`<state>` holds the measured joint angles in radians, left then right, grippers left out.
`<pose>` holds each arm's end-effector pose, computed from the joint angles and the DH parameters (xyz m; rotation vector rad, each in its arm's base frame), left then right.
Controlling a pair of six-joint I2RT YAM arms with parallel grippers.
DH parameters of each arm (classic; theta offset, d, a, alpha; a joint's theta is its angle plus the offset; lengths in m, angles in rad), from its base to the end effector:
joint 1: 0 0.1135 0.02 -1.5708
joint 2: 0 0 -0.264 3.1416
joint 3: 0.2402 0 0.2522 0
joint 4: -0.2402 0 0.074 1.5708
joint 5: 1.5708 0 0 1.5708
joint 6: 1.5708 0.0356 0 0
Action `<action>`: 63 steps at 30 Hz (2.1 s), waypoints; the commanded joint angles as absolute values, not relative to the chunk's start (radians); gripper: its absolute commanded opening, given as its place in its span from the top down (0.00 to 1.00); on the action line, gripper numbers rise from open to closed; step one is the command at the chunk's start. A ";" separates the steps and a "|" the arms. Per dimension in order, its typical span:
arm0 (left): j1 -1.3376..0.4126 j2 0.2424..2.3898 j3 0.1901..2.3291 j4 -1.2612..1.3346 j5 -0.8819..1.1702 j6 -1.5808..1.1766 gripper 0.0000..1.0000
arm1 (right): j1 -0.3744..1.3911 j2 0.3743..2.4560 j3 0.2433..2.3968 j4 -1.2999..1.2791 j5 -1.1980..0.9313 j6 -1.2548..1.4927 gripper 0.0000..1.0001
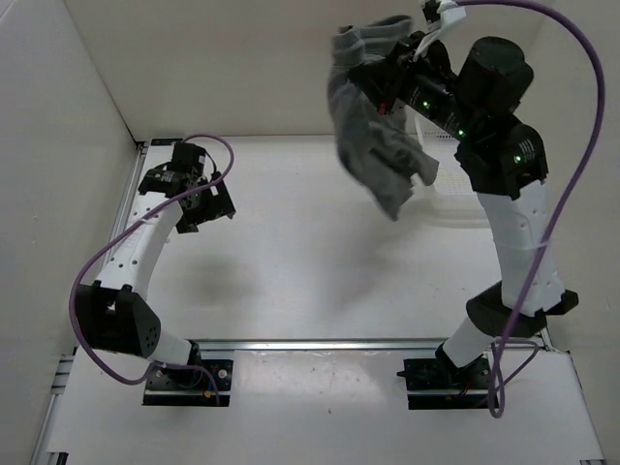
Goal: Fold and stack the shorts
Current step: Move the shorts to the center of the board, then flatten the shorts out
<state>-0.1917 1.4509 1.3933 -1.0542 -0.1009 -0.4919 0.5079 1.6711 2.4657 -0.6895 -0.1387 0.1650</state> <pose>0.2804 -0.0508 0.3233 -0.4312 2.6401 -0.0822 0.2457 0.1424 0.6045 -0.3689 1.4540 0.6466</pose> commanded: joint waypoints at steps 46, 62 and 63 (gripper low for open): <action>-0.158 2.033 1.609 -0.925 0.132 -0.494 0.90 | 0.459 2.138 1.690 -0.554 -0.305 0.371 0.54; -0.167 1.602 2.187 -1.259 -0.037 -0.492 0.90 | 0.543 1.536 1.530 -0.629 -0.184 0.377 1.00; -0.167 1.579 2.218 -1.269 -0.047 -0.492 0.90 | 0.572 1.460 1.508 -0.655 -0.139 0.367 1.00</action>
<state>-0.1658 1.6997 2.1235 -1.1782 0.0143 -0.4942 0.5205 1.5944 1.5616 -0.5735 -0.2173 0.3878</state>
